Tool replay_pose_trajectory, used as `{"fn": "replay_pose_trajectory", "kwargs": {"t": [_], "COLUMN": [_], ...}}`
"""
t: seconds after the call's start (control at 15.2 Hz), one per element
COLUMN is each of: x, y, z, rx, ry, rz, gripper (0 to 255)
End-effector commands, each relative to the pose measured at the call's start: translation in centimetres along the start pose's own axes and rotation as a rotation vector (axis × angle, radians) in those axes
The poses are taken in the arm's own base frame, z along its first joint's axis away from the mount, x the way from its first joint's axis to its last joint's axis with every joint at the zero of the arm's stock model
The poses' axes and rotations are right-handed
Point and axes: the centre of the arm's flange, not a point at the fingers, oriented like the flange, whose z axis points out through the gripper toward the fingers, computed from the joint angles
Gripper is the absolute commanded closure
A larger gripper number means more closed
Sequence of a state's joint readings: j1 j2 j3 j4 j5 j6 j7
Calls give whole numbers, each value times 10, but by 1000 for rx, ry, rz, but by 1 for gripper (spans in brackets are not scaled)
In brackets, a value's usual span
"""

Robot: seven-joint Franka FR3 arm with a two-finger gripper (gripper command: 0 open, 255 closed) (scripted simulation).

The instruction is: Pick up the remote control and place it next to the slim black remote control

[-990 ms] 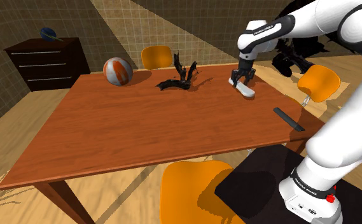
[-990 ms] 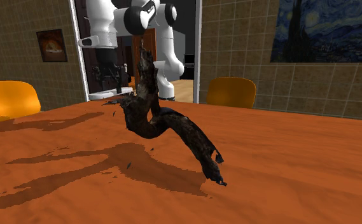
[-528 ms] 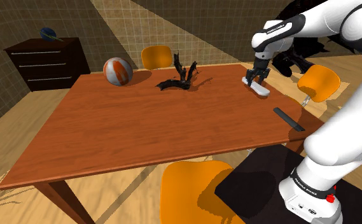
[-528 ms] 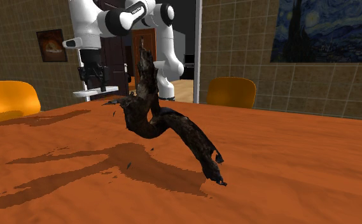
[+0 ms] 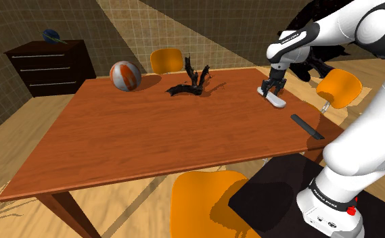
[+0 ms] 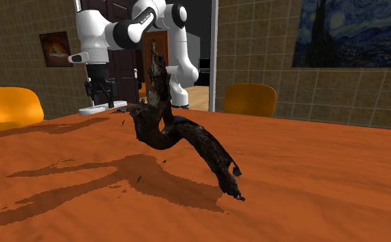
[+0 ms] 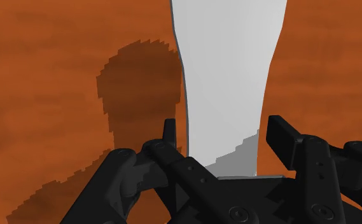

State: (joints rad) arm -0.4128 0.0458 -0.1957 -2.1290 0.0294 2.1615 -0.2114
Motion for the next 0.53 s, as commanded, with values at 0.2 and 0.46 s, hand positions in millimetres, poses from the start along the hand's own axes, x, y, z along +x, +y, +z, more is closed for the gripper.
{"fn": "replay_pose_trajectory", "kwargs": {"t": [0.2, 0.46], "x": [1, 1], "y": [1, 1], "z": [27, 40], "rx": [0, 0], "ry": [1, 1], "rz": [0, 0], "gripper": [255, 255]}}
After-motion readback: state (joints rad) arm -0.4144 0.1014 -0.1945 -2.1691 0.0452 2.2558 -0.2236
